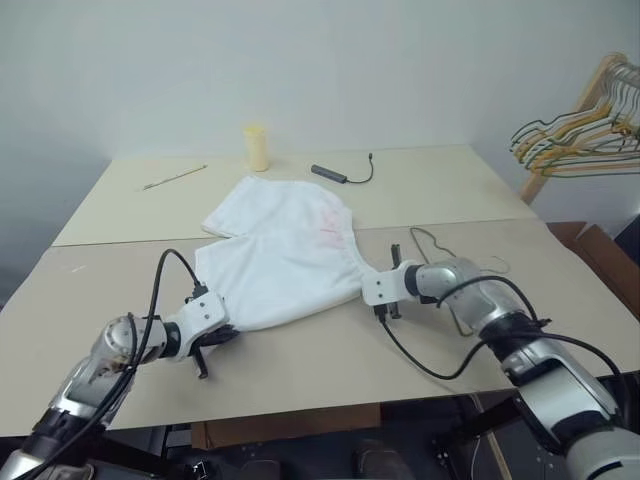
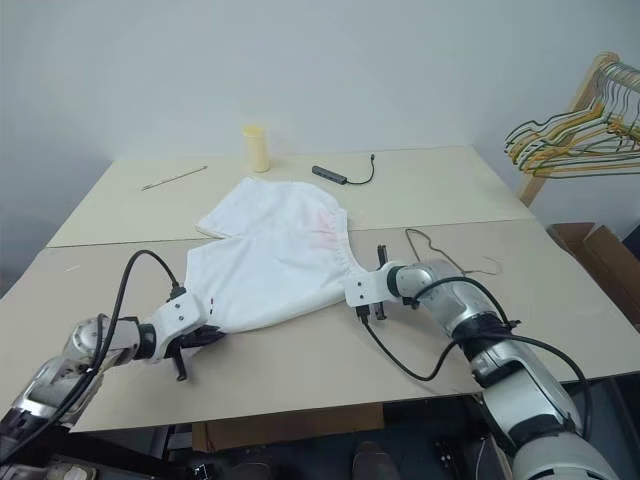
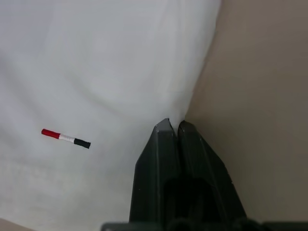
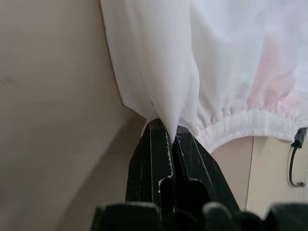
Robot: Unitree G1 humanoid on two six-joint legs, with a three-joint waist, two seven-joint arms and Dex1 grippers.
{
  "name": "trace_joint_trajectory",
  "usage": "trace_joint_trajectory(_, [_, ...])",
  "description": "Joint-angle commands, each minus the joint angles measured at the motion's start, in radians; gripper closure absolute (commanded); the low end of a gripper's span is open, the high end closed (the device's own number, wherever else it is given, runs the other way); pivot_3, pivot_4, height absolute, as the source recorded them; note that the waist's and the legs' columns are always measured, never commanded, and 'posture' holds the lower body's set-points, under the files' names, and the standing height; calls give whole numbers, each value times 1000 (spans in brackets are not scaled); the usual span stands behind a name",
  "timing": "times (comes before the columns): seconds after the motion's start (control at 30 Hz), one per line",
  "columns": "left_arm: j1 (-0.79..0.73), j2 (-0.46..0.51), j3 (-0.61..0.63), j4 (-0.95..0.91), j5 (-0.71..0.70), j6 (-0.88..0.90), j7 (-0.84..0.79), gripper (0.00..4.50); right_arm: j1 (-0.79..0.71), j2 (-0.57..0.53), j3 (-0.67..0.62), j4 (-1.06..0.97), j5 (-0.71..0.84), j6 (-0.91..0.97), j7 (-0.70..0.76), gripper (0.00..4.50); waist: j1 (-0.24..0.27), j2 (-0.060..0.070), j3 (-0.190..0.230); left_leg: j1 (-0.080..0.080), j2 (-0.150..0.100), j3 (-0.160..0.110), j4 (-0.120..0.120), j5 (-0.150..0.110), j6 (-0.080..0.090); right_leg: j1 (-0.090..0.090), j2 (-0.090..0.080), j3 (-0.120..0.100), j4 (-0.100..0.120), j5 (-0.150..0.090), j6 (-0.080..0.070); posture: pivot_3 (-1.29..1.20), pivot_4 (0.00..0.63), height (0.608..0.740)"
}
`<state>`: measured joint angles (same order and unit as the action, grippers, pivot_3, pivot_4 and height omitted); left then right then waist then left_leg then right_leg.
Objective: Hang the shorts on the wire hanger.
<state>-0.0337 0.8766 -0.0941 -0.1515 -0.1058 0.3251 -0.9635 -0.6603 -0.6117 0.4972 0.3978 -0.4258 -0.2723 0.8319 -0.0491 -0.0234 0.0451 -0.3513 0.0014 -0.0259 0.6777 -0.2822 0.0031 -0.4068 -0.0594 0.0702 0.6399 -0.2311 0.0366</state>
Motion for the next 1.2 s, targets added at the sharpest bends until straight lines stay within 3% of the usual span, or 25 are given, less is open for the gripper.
trace_joint_trajectory(0.03, [117,99,107,-129,-55,1,-82,4500,76,-80,-64,-256,38,113,108,4478,-3,0,0,-1,0,0,0,0,0,-2,0,0,0,0,0,-32,0,740])
trace_joint_trajectory(0.23, [455,195,360,-333,-153,32,-212,4500,232,-208,-105,-605,106,292,264,4478,-3,1,1,1,2,3,1,-1,1,1,0,1,0,-3,2,-57,0,740])
trace_joint_trajectory(0.3, [513,203,393,-356,-133,16,-218,4500,253,-234,-106,-661,106,329,294,4478,-3,1,1,5,3,5,1,0,1,4,1,0,0,-8,7,-52,0,740])
trace_joint_trajectory(0.4, [531,190,403,-356,-154,17,-215,4500,266,-264,-98,-722,130,393,353,4478,5,1,2,14,4,7,1,0,1,11,1,0,0,-13,1,-45,0,740])
trace_joint_trajectory(0.47, [524,186,382,-333,-146,7,-206,4500,264,-262,-92,-738,155,416,374,3986,5,0,2,18,4,7,0,-1,0,16,1,-1,0,-15,1,-45,0,740])
trace_joint_trajectory(0.57, [529,191,366,-322,-149,-18,-231,3815,262,-270,-81,-735,164,427,394,3110,3,0,2,18,4,8,0,-1,0,16,1,-1,0,-15,1,-42,0,740])
trace_joint_trajectory(0.77, [546,198,438,-299,-182,-47,-299,1899,268,-298,-179,-759,365,512,495,1041,3,-2,3,14,4,9,-1,-2,0,11,1,-1,0,-12,6,-48,0,740])
trace_joint_trajectory(0.87, [494,143,528,-331,-345,8,-315,1008,231,-222,-302,-700,471,662,404,103,3,-3,3,14,6,9,-1,-2,0,11,2,-1,0,-12,6,-53,0,740])
trace_joint_trajectory(0.97, [381,75,552,-365,-487,55,-258,60,110,-73,-388,-498,433,950,138,0,-2,-3,3,17,10,9,0,-2,0,14,2,-1,0,-12,4,-62,0,740])
trace_joint_trajectory(1.1, [287,44,528,-389,-571,99,-232,60,16,63,-503,-304,449,1143,-80,0,-12,-4,2,16,7,10,1,-1,0,13,4,-1,0,-8,3,-67,0,740])
trace_joint_trajectory(1.2, [221,47,493,-386,-591,119,-214,60,-9,132,-576,-171,464,1170,-206,0,-19,-4,2,11,5,9,-2,-2,0,8,3,0,0,-5,-3,-90,0,740])
